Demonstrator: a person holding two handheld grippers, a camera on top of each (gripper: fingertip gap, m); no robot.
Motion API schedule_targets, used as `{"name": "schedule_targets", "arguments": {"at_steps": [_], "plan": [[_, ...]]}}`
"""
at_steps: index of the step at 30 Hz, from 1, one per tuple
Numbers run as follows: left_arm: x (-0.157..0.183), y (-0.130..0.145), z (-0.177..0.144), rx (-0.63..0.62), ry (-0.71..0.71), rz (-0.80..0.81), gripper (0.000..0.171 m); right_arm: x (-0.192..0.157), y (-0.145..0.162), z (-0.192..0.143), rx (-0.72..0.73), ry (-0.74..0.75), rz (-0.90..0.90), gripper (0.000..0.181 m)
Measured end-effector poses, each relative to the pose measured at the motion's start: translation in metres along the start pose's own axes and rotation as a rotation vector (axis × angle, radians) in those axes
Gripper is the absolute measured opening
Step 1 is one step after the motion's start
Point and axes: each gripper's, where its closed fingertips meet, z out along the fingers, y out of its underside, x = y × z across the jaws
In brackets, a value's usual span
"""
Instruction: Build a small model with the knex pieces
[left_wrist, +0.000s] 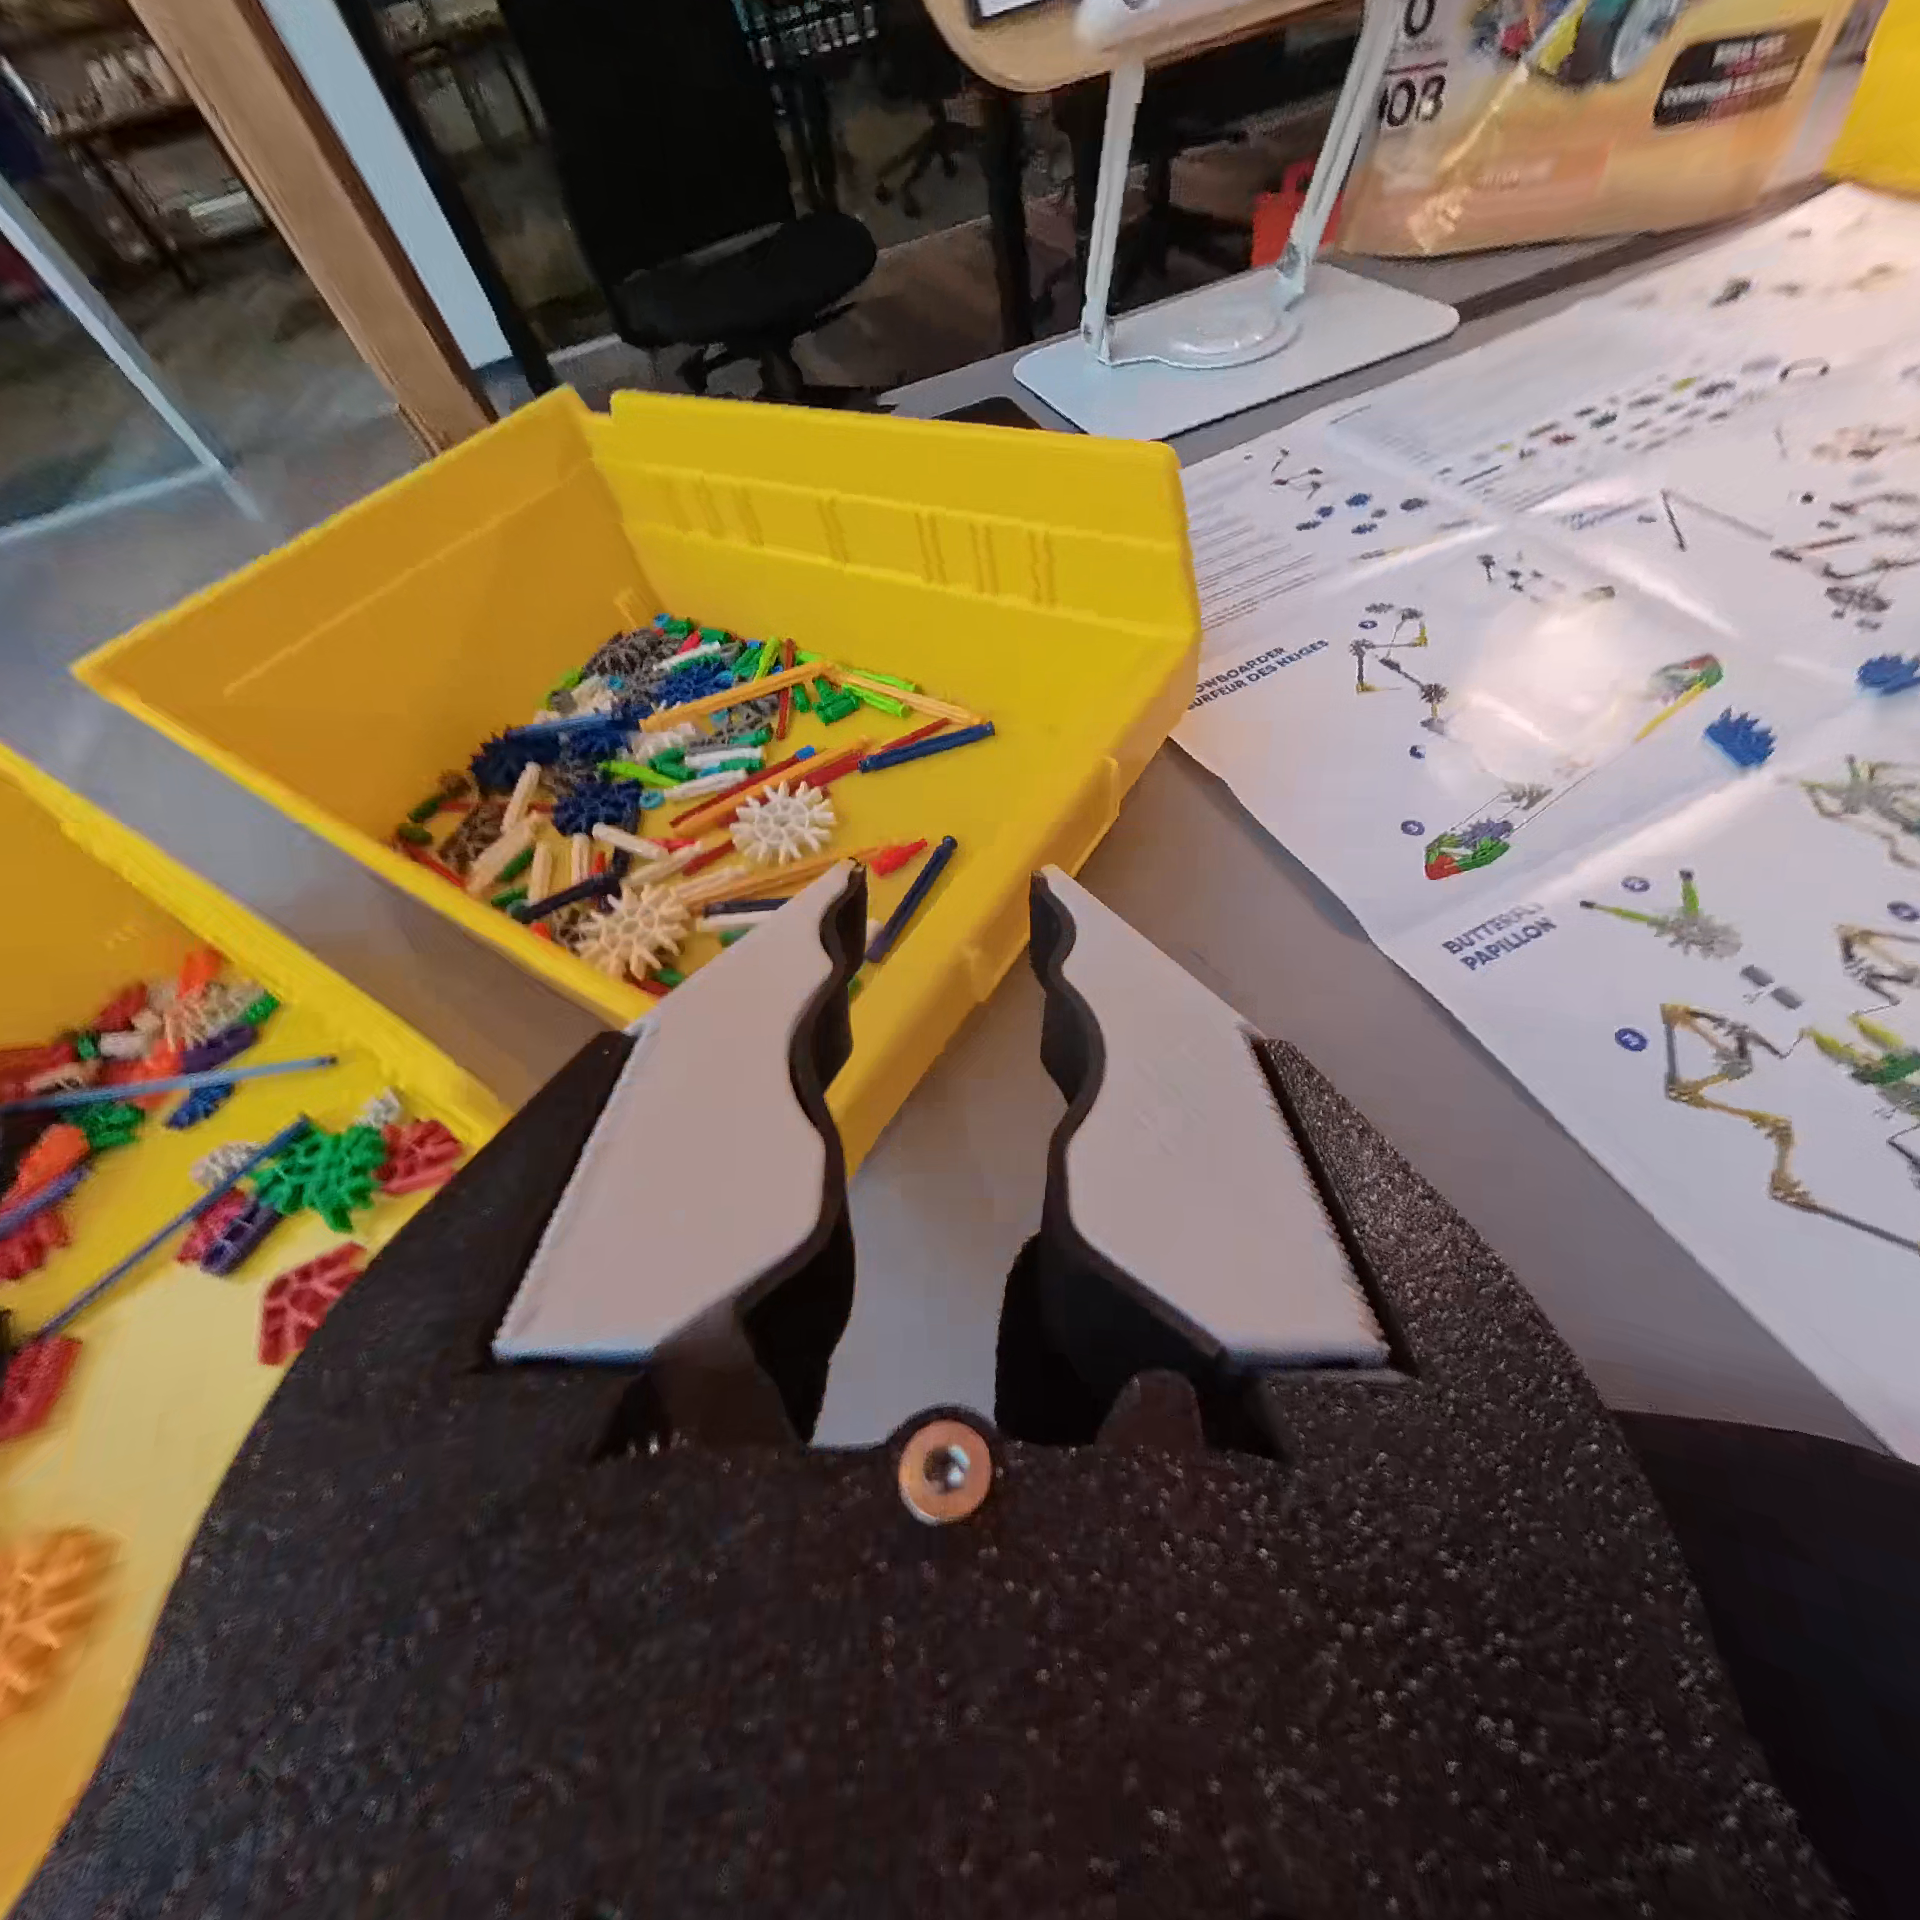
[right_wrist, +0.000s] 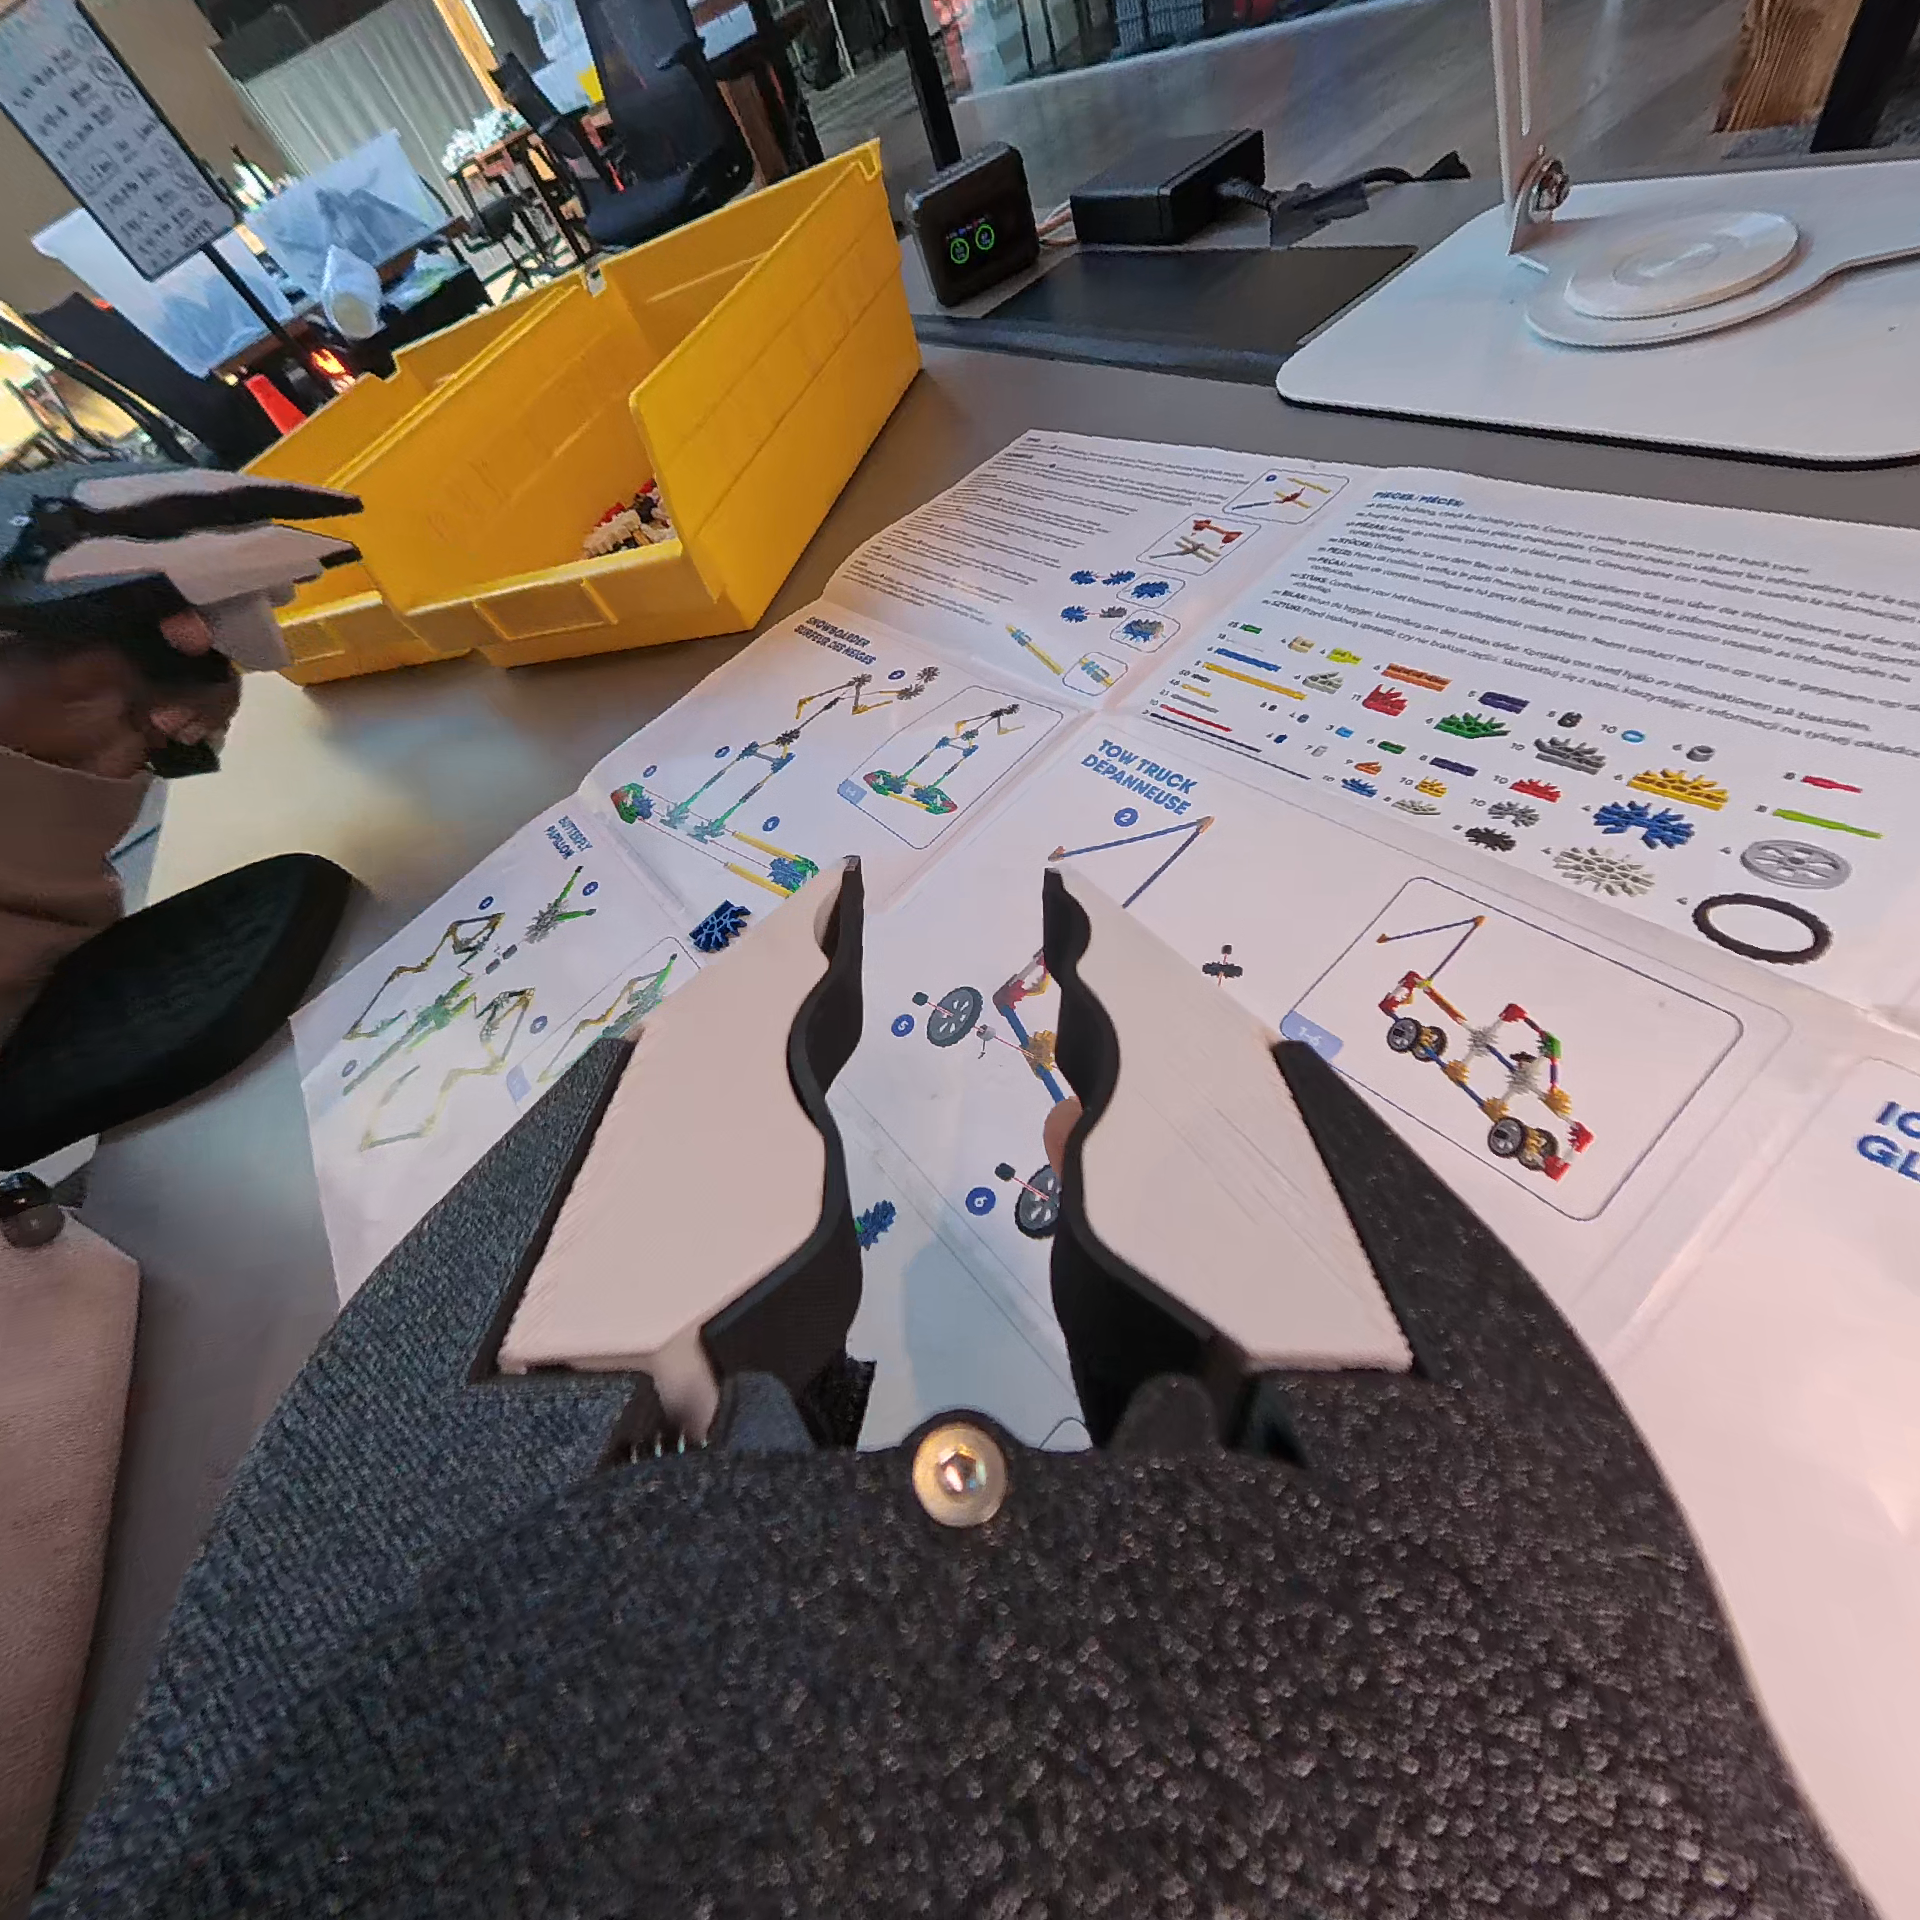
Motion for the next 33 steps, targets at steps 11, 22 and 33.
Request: {"name": "schedule_targets", "arguments": {"at_steps": [11,22,33], "plan": [[-0.017,0.044,0.02,-0.203,-0.124,-0.085,0.019,-0.016,-0.037,-0.073,0.106,0.122,-0.191,0.033],[0.077,-0.026,0.057,-0.136,0.043,-0.063,0.022,0.104,0.017,-0.256,-0.05,0.668,-0.351,0.034],[0.161,-0.071,0.119,-0.178,0.1,-0.048,0.024,0.22,0.047,-0.254,-0.423,0.859,-0.687,0.044]]}}
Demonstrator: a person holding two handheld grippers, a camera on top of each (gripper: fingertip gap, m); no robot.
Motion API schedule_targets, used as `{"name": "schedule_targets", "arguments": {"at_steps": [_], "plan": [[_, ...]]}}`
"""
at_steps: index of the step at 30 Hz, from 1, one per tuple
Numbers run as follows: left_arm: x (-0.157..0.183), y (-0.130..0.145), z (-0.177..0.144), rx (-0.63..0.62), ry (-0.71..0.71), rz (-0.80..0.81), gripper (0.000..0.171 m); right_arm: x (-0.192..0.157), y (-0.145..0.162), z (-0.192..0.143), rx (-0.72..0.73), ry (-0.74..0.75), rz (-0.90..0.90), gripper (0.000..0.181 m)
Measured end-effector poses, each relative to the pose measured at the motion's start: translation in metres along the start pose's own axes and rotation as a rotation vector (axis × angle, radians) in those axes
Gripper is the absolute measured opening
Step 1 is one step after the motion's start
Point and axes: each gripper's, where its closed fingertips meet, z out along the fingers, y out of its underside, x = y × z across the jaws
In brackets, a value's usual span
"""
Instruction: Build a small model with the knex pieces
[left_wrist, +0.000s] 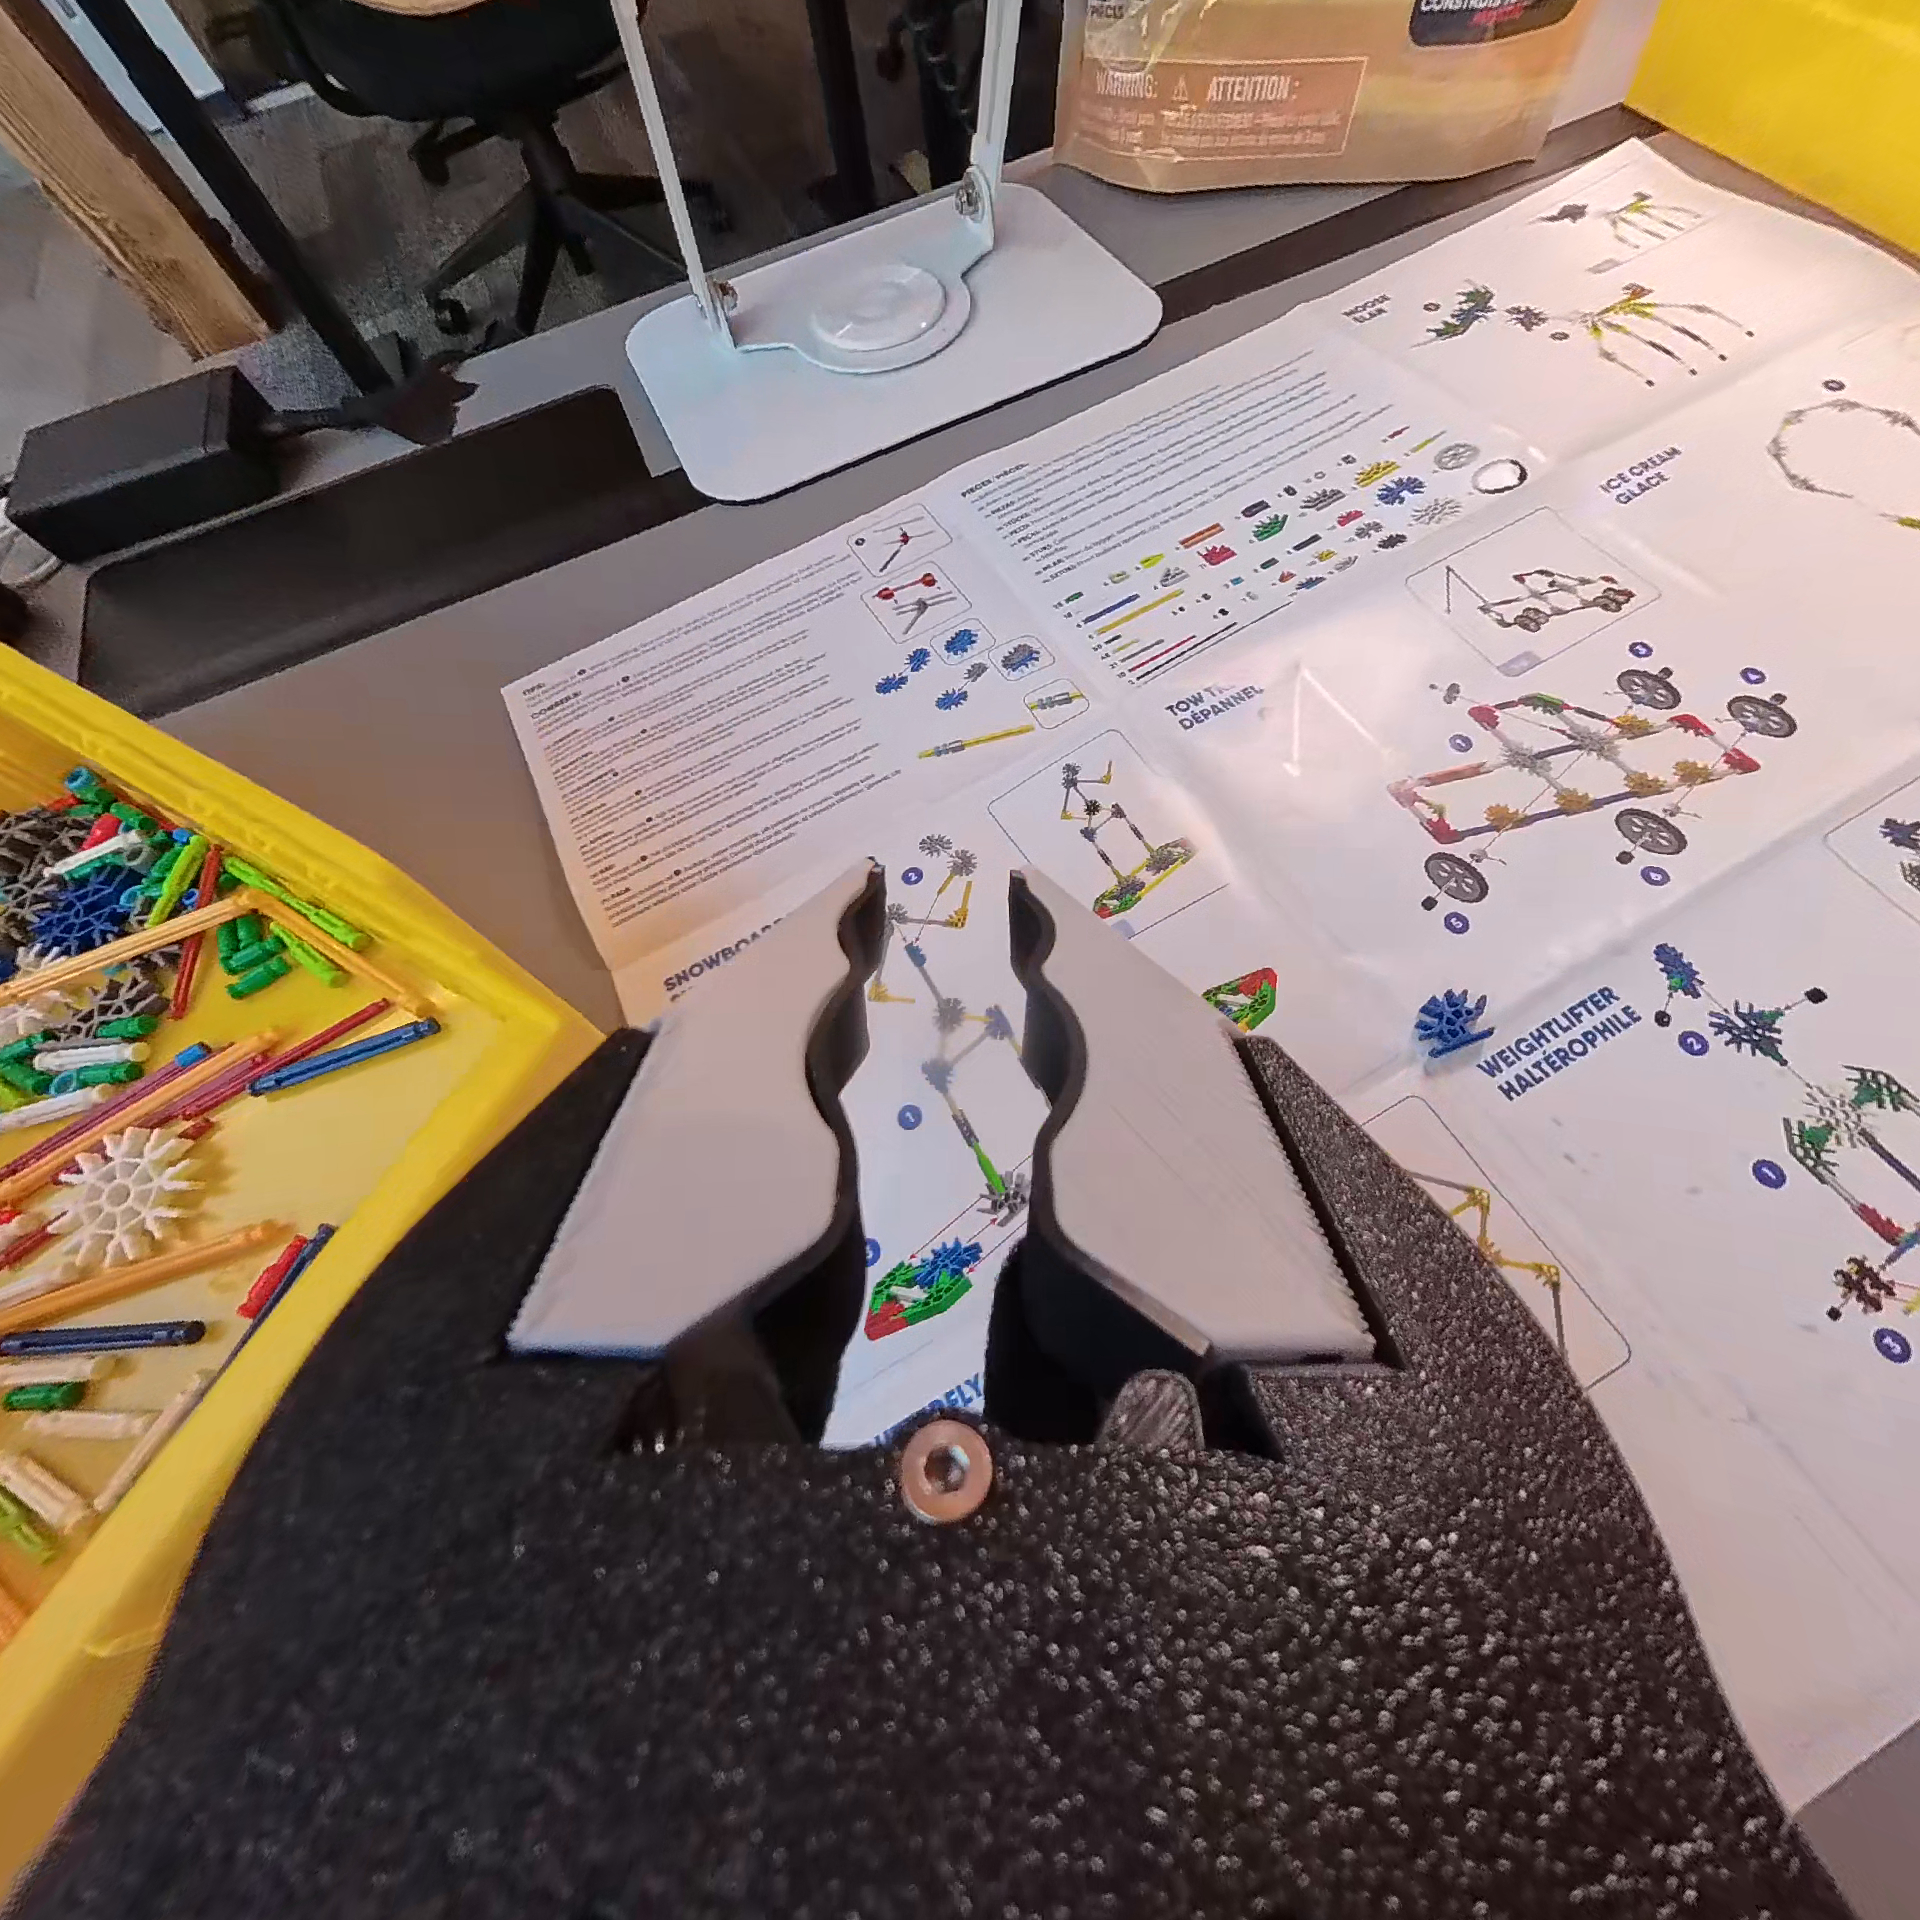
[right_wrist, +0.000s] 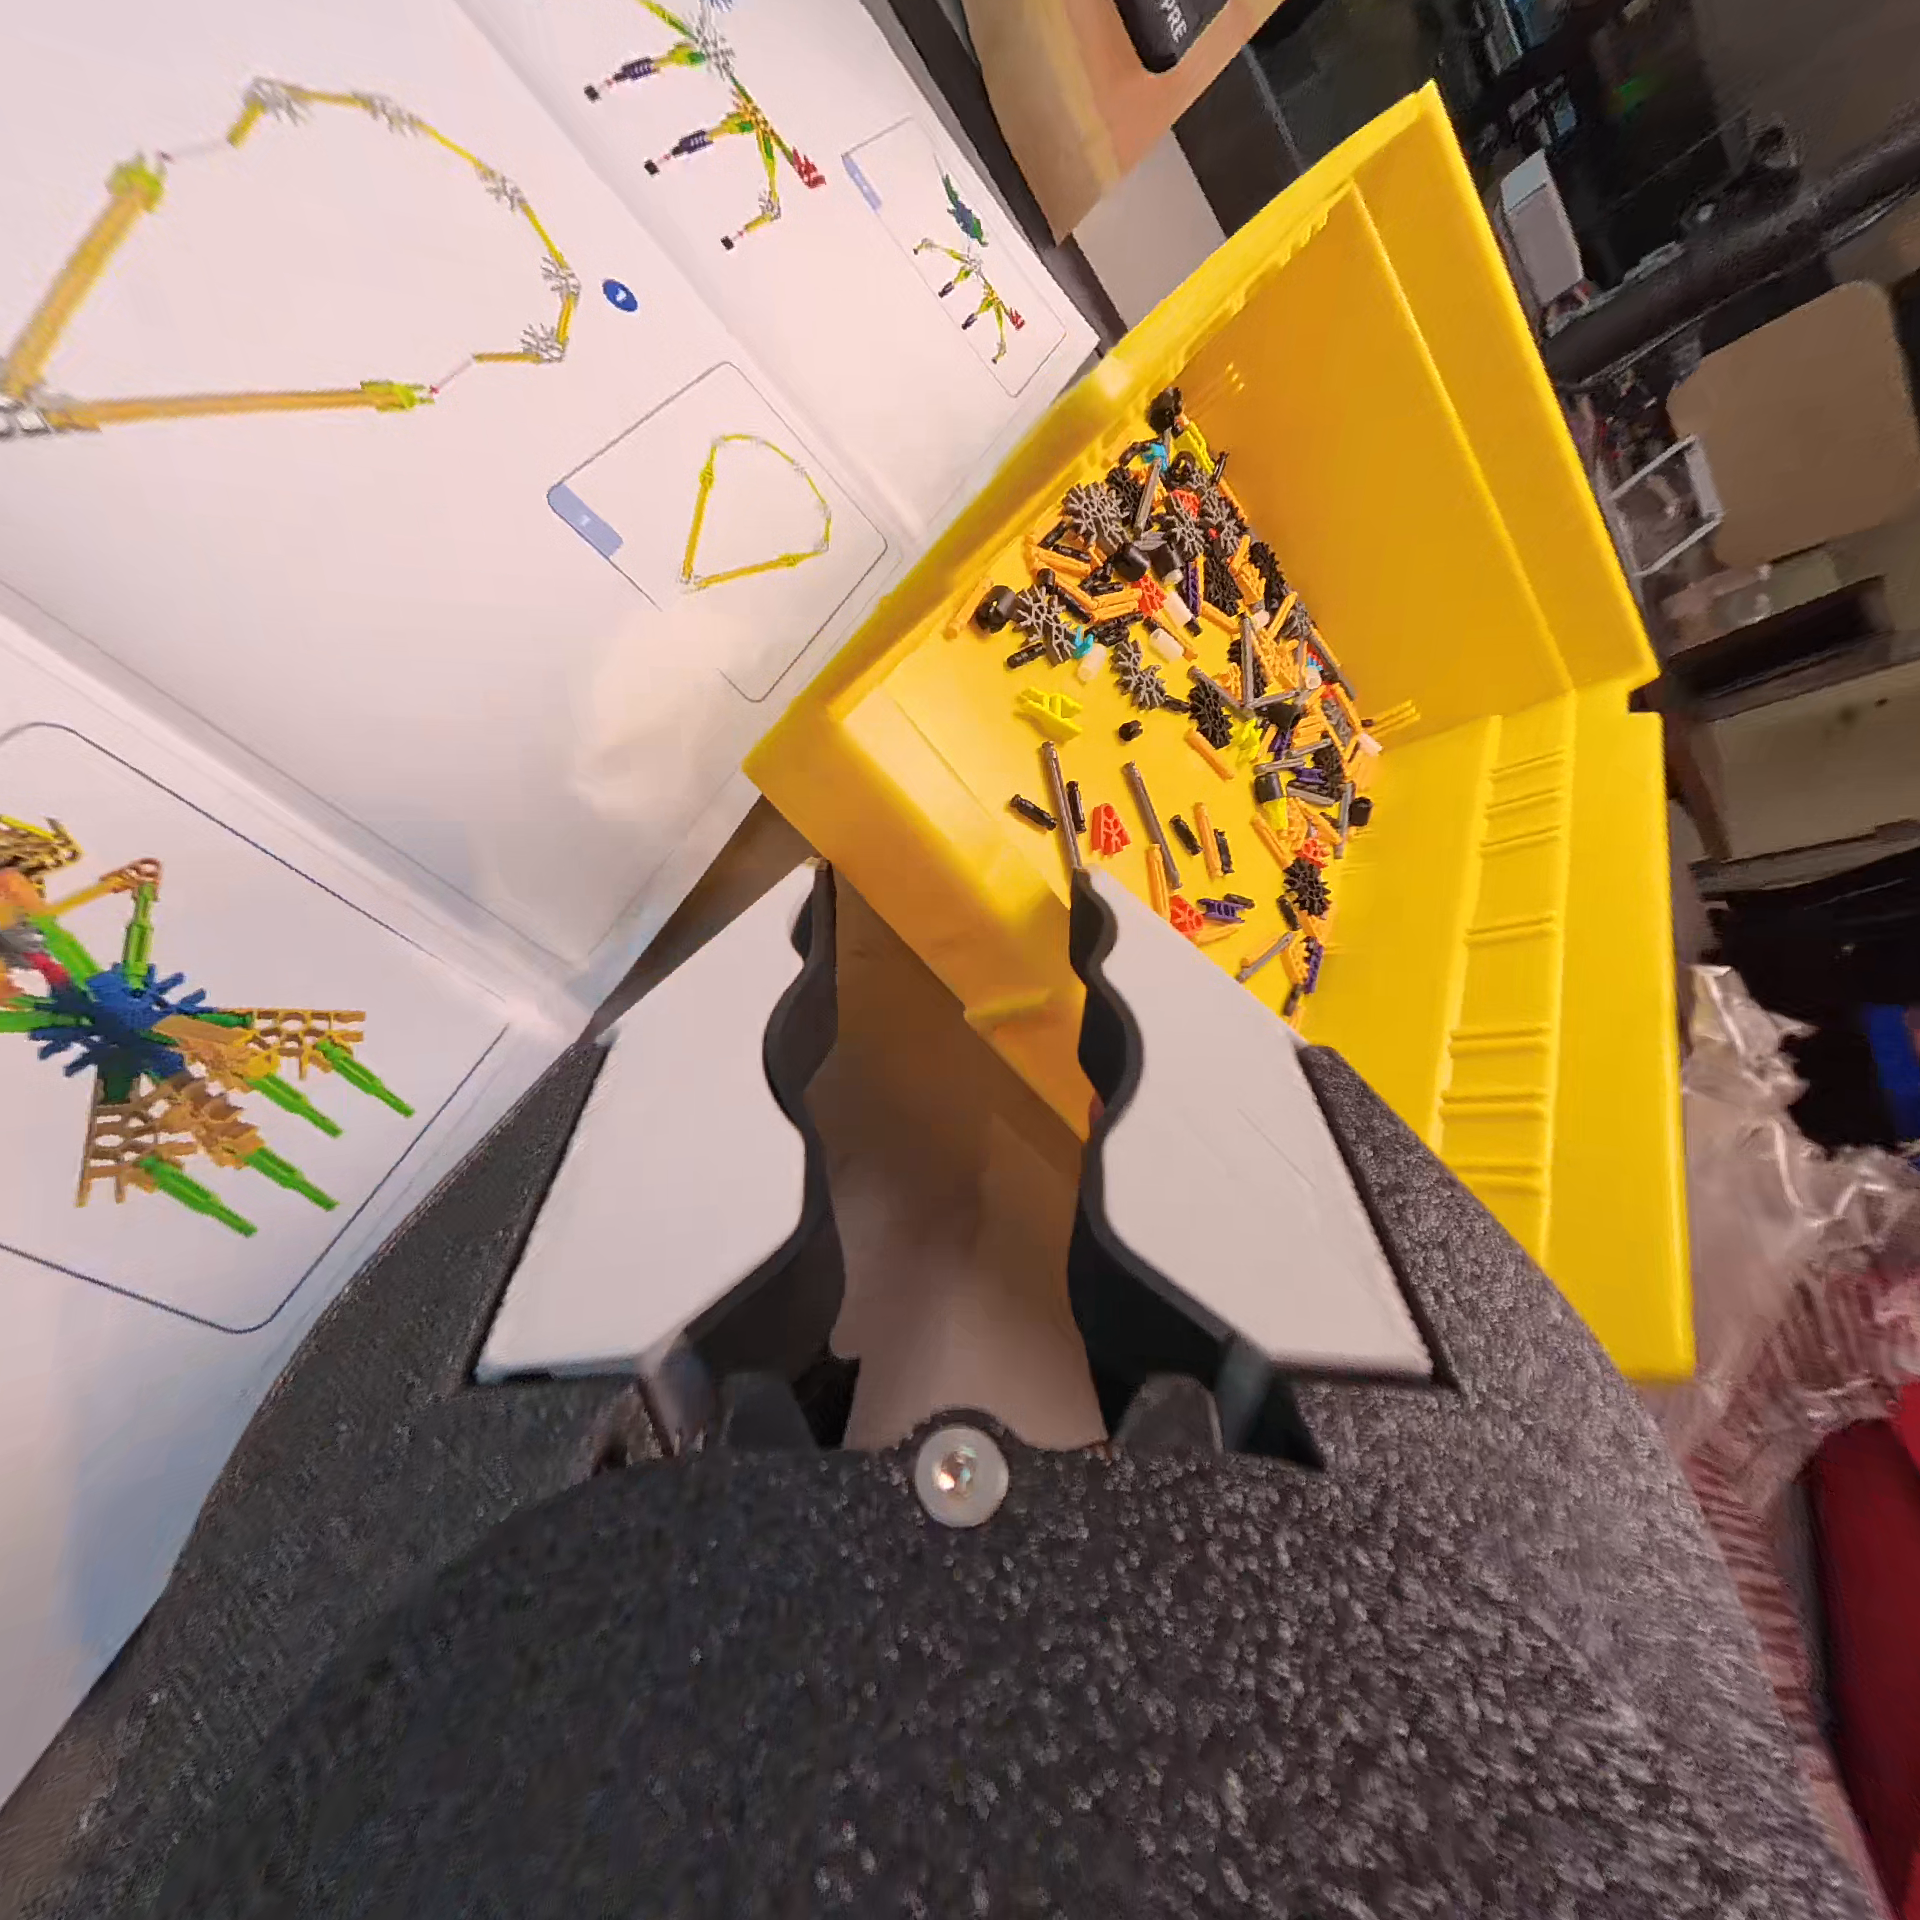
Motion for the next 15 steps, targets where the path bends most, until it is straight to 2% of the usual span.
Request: {"name": "schedule_targets", "arguments": {"at_steps": [6,15], "plan": [[0.009,0.016,0.016,-0.06,-0.022,-0.025,0.024,-0.007,-0.01,-0.001,-0.046,0.074,-0.163,0.037],[0.008,0.014,0.025,-0.035,-0.016,-0.013,0.024,-0.013,-0.015,-0.002,-0.013,0.071,-0.134,0.037]]}}
